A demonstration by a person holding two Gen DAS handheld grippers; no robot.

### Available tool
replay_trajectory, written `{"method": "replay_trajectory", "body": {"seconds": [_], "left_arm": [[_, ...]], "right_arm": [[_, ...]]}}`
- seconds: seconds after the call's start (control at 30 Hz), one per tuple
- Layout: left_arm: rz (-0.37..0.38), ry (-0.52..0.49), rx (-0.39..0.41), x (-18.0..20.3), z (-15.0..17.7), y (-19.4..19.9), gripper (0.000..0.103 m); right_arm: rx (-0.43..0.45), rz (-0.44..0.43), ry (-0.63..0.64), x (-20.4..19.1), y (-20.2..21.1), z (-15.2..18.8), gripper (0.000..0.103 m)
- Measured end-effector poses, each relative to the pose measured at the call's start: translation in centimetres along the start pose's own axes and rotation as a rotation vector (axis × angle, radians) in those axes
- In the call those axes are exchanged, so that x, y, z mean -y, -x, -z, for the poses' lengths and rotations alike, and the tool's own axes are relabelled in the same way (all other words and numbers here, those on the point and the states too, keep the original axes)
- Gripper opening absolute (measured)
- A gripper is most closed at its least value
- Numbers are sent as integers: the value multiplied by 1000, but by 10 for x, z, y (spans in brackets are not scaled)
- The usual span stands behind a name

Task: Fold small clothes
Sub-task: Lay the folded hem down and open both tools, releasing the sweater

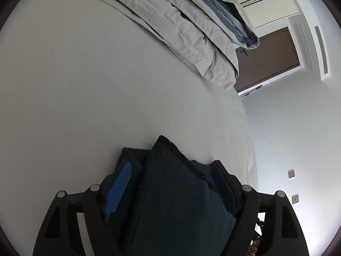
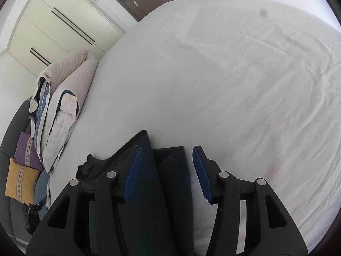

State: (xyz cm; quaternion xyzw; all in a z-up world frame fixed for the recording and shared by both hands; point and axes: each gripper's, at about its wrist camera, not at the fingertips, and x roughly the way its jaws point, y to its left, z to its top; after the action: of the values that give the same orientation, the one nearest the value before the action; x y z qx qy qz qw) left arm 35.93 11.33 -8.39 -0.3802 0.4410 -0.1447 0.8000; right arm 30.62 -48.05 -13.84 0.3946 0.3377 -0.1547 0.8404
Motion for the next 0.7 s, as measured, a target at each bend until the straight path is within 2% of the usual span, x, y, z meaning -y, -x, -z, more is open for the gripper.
{"method": "replay_trajectory", "body": {"seconds": [0.1,0.23,0.33,0.53,0.7], "left_arm": [[-17,-53,17,1,17,19,79],[-34,-103,43,-4,48,43,79],[-69,-136,43,-11,74,54,79],[-117,-198,14,-18,106,59,75],[-180,-250,1,-18,118,55,69]], "right_arm": [[-16,-21,75,-14,18,14,48],[-52,3,265,-42,33,52,48],[-63,32,356,-47,47,84,48],[-84,77,397,-29,69,134,46],[-35,104,373,-13,93,145,44]]}}
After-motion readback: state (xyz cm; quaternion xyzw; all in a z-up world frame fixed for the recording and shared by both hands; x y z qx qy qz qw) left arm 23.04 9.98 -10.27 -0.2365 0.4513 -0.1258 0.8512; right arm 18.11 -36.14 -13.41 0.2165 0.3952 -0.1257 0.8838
